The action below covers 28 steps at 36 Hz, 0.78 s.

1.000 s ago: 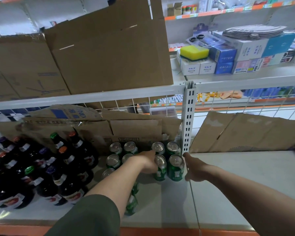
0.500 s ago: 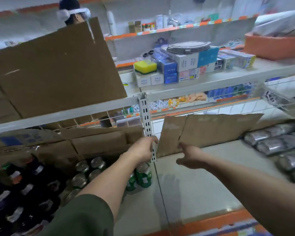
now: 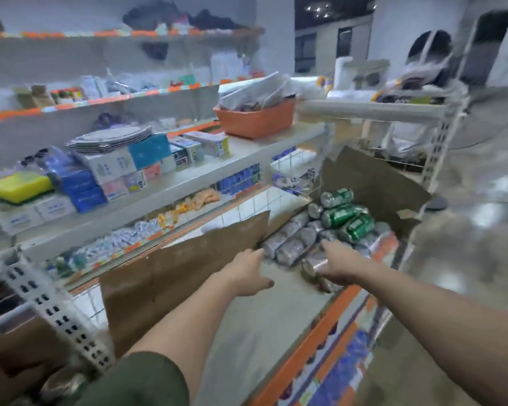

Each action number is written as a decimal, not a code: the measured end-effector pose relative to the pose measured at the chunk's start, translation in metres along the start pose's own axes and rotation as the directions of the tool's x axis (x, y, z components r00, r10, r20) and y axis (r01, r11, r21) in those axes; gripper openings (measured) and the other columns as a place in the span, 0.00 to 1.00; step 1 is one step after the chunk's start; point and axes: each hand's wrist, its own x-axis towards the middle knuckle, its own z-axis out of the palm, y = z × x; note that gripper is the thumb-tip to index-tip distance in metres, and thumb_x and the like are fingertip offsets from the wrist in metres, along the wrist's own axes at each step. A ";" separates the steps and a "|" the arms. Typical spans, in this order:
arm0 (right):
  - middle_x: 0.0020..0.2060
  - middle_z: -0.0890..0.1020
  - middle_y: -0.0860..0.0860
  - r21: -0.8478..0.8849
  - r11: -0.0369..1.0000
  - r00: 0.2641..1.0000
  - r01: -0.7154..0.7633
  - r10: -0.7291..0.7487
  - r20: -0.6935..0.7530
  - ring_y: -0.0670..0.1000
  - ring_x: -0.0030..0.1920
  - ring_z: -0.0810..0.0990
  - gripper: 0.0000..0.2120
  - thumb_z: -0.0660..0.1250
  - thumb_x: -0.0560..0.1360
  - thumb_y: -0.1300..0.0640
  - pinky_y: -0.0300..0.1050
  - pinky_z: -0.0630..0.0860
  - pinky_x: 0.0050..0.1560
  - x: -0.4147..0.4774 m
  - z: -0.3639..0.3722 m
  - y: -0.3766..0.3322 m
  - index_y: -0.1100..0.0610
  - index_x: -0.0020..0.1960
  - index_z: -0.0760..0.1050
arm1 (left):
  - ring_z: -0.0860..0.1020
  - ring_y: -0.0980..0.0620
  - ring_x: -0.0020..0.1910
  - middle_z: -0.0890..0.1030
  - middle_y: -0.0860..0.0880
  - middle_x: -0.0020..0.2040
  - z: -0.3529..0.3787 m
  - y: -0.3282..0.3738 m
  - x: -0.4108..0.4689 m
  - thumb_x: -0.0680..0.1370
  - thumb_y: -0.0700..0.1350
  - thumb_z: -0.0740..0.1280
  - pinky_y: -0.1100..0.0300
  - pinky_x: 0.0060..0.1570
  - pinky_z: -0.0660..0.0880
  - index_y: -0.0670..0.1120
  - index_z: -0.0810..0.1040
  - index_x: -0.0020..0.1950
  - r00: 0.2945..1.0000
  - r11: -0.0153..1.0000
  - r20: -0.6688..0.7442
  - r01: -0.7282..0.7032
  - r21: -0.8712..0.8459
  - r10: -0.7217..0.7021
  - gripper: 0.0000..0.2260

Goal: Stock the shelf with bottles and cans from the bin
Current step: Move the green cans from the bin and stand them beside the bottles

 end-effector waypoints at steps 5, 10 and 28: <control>0.63 0.74 0.57 -0.015 0.998 0.998 -0.059 0.059 0.021 0.58 0.61 0.76 0.26 0.66 0.72 0.50 0.51 0.76 0.57 0.048 -0.013 0.089 0.56 0.67 0.66 | 0.68 0.39 0.71 0.70 0.44 0.72 0.013 0.070 0.080 0.76 0.57 0.71 0.48 0.68 0.70 0.50 0.65 0.78 0.998 0.998 0.051 -0.037 0.058 0.034 0.33; 0.65 0.73 0.55 -0.046 0.999 1.000 -0.021 0.022 0.009 0.57 0.64 0.73 0.32 0.68 0.70 0.52 0.54 0.76 0.59 0.114 -0.024 0.169 0.55 0.72 0.64 | 0.78 0.44 0.55 0.78 0.48 0.54 0.017 0.133 0.171 0.76 0.48 0.69 0.50 0.55 0.78 0.47 0.74 0.65 0.999 1.000 0.049 -0.023 0.008 0.022 0.19; 0.76 0.59 0.58 -0.330 0.792 0.850 0.514 -0.417 0.323 0.61 0.76 0.57 0.36 0.69 0.77 0.54 0.59 0.59 0.75 0.256 -0.026 0.262 0.47 0.79 0.55 | 0.79 0.41 0.63 0.73 0.45 0.73 0.081 0.167 0.371 0.69 0.60 0.79 0.41 0.60 0.78 0.62 0.57 0.76 0.971 0.968 0.018 0.241 -0.074 -0.240 0.43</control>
